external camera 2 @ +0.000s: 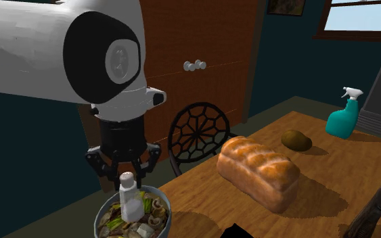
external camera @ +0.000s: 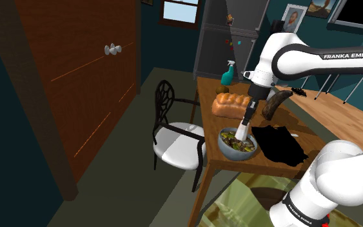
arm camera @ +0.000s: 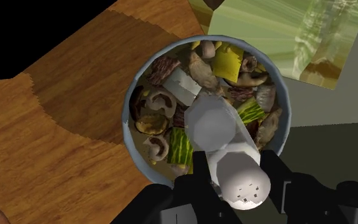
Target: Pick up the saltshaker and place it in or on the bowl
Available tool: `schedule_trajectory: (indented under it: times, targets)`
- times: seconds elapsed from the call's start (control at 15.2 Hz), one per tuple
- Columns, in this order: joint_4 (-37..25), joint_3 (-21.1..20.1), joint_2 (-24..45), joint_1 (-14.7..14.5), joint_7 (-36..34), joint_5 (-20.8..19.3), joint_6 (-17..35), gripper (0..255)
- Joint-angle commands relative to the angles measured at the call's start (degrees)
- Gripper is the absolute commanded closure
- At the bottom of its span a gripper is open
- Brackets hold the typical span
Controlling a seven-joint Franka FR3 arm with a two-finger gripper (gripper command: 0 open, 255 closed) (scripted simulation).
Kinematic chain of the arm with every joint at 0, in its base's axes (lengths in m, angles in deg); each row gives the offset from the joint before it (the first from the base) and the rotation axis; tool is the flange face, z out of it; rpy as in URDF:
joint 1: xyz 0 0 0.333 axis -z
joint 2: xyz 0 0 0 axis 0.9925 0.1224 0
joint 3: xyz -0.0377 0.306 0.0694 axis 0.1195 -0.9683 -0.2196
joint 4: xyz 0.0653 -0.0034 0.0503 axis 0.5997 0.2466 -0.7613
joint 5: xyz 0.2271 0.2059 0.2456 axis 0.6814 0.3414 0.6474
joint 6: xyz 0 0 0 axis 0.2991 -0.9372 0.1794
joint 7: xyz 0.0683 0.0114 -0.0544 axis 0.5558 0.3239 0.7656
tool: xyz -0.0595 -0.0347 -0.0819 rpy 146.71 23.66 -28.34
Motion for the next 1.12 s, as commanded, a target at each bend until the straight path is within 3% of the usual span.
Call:
schedule_trajectory:
  times: [0.0, 0.46, 0.53, 0.86, 1.06]
  targets:
    - [0.95, 0.08, 0.08, 0.04, 0.07, -0.05, 1.08, 255]
    - [0.94, 0.07, 0.10, 0.05, 0.08, -0.04, 1.08, 255]
    - [0.90, 0.08, 0.09, 0.06, 0.09, -0.05, 1.03, 0]
    - [0.94, 0.07, 0.10, 0.05, 0.08, -0.04, 1.08, 0]
    - [-4.59, -0.02, -0.35, 0.06, 0.07, 0.00, -4.89, 0]
